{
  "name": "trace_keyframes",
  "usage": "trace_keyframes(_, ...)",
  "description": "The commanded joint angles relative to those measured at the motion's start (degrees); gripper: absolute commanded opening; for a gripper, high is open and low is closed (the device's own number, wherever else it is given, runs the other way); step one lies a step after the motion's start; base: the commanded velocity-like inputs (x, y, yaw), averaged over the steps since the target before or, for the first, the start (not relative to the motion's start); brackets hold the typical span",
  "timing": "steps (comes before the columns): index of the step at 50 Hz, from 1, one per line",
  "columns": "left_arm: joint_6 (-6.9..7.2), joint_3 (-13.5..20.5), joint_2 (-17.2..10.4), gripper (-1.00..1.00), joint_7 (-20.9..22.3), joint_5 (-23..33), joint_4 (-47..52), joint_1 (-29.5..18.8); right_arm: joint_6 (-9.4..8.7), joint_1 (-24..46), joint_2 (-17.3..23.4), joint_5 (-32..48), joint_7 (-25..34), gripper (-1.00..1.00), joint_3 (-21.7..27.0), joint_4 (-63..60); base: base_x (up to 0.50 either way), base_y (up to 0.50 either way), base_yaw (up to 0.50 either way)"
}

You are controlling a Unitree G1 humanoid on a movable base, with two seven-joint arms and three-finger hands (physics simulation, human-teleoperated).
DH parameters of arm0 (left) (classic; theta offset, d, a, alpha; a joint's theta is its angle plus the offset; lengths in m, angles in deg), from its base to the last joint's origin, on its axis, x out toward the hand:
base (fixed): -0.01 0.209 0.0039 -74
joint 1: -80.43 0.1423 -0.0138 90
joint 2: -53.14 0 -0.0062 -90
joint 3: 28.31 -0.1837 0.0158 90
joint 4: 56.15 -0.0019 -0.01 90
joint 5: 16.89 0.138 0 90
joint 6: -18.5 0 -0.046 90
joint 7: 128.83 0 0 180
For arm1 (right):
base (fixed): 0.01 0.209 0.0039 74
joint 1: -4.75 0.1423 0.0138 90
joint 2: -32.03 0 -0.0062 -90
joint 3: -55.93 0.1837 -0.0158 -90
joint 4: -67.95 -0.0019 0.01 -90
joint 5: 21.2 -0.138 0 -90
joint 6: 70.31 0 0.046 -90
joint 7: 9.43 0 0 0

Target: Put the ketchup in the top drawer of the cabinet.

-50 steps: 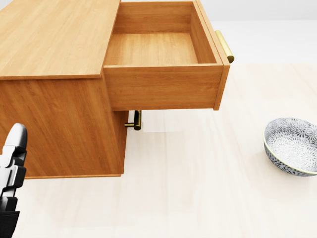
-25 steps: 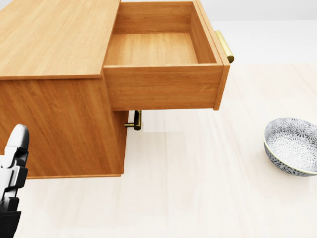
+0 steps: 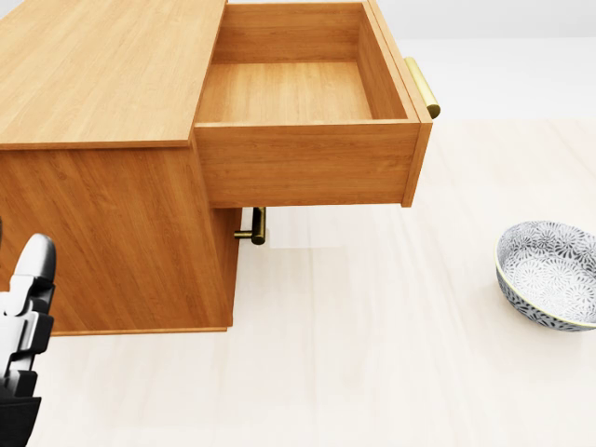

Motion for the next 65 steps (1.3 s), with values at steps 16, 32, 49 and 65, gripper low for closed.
trace_keyframes(16,0.0,0.5,0.1,1.0,0.3,-0.4,0.3,-0.2,0.0,7.1,7.9,7.2,0.0,-1.0,-10.7,-38.1,0.0,0.0,0.0)
trace_keyframes(32,0.0,1.2,0.2,1.0,0.5,-0.8,0.9,-0.5,0.0,27.3,23.5,8.9,0.0,-1.0,-35.1,-49.7,0.0,0.0,0.0)
trace_keyframes(49,0.0,1.4,0.5,1.0,0.7,-0.8,0.9,-0.8,0.0,31.7,20.2,16.4,0.0,-1.0,-44.1,-53.3,0.0,0.0,0.0)
trace_keyframes(65,0.0,1.5,0.5,1.0,0.8,-0.8,0.8,-0.9,0.0,32.6,20.3,17.7,0.0,-1.0,-44.3,-52.5,0.0,0.0,0.0)
